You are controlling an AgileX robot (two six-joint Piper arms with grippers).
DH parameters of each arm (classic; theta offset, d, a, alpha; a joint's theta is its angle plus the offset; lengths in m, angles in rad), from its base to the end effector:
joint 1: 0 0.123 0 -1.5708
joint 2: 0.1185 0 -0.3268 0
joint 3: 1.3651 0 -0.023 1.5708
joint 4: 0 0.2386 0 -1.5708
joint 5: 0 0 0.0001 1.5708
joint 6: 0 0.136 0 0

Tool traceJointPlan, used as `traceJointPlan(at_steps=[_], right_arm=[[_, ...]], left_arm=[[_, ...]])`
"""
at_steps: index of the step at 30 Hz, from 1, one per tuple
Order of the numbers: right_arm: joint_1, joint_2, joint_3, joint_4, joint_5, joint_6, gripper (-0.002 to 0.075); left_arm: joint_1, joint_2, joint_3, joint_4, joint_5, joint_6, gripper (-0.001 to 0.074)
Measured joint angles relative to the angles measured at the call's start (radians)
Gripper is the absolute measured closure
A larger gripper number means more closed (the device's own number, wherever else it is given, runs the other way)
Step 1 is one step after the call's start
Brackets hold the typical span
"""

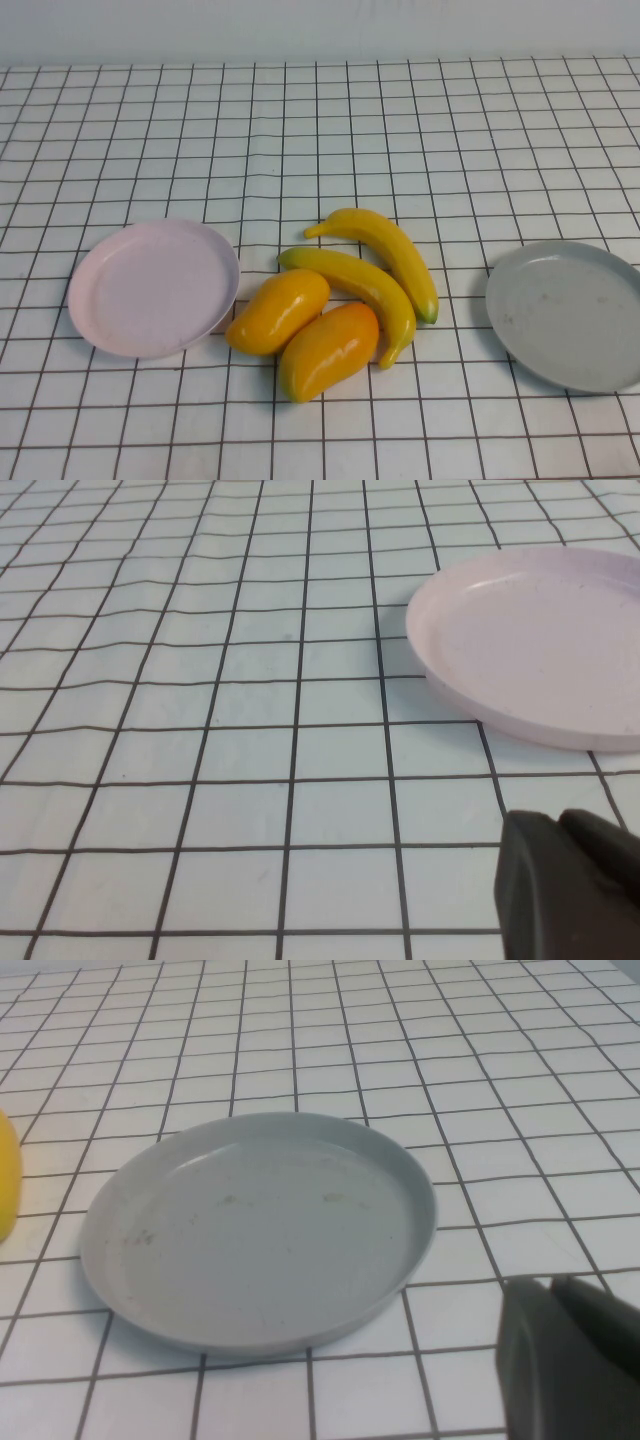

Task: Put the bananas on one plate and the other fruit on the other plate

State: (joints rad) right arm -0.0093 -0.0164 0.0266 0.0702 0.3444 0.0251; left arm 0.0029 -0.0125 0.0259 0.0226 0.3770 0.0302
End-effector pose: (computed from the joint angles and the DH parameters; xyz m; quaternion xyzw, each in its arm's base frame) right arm 0.0422 0.0028 0.1617 0.0327 0.7941 0.0342 0.6059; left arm 0.0411 0.0013 0.1574 0.0170 0.8056 0.0194 0.5919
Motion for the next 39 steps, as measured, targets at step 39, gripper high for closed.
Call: traceJointPlan(at_steps=[39], right_arm=[[0.0,0.0,0.0,0.0,0.0,0.0,0.0742]], left_arm=[[0.0,0.0,0.0,-0.215,-0.134,-0.133,0.0737]])
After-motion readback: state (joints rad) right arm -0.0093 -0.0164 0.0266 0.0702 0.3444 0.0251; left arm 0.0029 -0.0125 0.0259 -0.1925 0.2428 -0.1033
